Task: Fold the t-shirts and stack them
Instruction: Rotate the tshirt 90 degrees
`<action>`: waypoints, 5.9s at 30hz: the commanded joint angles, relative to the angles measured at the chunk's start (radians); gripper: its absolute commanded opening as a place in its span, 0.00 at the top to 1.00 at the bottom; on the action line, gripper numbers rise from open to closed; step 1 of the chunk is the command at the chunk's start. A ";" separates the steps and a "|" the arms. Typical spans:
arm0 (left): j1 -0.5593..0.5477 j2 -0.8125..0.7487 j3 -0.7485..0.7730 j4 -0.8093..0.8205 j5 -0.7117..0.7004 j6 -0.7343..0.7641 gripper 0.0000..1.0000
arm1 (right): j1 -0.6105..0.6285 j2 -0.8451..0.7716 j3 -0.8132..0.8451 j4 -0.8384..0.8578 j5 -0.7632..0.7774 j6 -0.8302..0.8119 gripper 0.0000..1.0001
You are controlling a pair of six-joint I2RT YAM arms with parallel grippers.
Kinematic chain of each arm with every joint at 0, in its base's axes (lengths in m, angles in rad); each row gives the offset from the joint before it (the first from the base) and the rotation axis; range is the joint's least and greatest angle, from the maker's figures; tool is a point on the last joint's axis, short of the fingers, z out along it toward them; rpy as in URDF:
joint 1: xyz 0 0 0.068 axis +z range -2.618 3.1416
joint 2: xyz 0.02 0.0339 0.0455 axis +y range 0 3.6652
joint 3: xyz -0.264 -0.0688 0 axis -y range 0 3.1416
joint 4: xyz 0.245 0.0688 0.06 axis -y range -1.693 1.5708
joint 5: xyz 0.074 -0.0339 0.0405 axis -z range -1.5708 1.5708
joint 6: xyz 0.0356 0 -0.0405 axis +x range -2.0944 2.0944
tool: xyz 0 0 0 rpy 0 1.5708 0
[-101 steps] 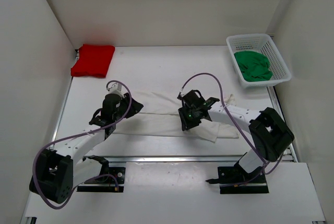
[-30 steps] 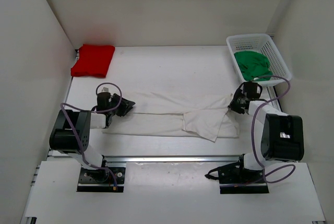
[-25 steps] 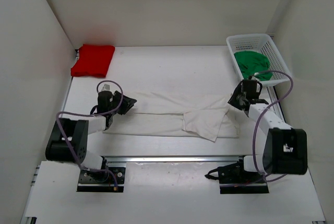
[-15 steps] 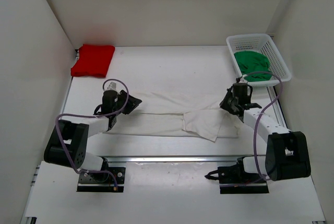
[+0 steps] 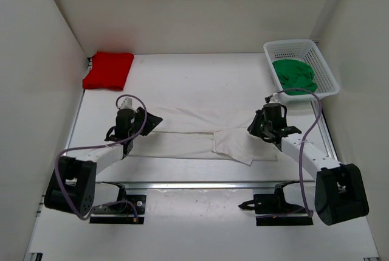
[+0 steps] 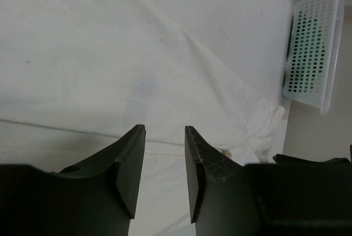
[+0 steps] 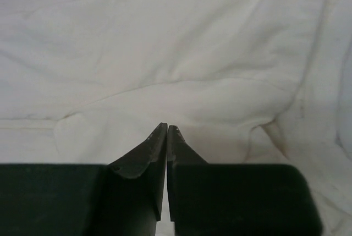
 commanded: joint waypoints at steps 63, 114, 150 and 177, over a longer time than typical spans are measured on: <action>-0.005 -0.353 0.114 -0.462 0.097 0.295 0.51 | 0.412 0.701 0.433 0.249 -0.180 0.133 1.00; -0.262 0.097 0.123 -0.178 -0.023 0.228 0.48 | -0.067 0.877 0.716 0.262 -0.318 0.032 0.83; -0.259 0.043 0.100 -0.284 -0.009 0.290 0.42 | -0.051 0.636 0.586 0.067 -0.180 -0.043 0.95; -0.369 -0.107 -0.121 -0.290 0.076 0.240 0.48 | 0.042 1.344 1.613 -0.403 -0.242 -0.158 0.89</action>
